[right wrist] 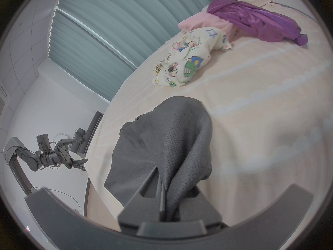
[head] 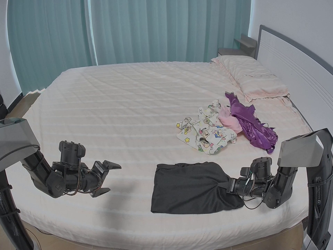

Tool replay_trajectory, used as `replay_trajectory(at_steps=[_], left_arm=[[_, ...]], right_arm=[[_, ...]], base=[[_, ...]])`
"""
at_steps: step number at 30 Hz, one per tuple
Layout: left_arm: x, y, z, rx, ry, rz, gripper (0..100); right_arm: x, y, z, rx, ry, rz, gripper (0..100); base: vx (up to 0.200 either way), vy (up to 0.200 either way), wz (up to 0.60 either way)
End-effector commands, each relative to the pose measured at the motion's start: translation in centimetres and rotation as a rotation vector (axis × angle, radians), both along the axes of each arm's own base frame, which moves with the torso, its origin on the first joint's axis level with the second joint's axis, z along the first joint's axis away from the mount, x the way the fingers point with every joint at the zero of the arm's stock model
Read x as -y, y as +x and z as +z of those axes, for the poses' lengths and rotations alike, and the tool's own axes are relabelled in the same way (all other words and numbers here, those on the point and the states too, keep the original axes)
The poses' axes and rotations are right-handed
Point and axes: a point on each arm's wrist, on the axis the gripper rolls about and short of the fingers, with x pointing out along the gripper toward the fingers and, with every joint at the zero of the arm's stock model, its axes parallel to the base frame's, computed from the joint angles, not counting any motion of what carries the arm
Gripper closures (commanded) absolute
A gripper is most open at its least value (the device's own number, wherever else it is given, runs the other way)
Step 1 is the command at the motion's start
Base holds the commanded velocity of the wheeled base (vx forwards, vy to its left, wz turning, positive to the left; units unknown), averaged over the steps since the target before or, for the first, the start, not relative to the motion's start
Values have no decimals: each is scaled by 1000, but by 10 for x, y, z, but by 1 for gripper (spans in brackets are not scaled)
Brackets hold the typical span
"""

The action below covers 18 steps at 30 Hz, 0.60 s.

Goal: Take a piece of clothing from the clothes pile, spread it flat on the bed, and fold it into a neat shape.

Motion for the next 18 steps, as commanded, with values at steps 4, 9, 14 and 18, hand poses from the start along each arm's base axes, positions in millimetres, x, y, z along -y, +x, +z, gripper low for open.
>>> replay_trajectory(at_steps=[4, 9, 14, 18], left_arm=[[0, 0, 0, 0, -1, 1, 0], [0, 0, 0, -1, 1, -2, 0], [0, 0, 0, -1, 1, -2, 0], [0, 0, 0, -2, 0, -1, 0]], right_arm=[[0, 0, -1, -1, -2, -3, 100], [0, 0, -1, 1, -7, 1, 100], [0, -2, -2, -3, -10, 2, 100], [0, -3, -2, 0, -21, 10, 100]], base=[[0, -200, 0], [0, -120, 0], [0, 0, 0], [0, 0, 0]])
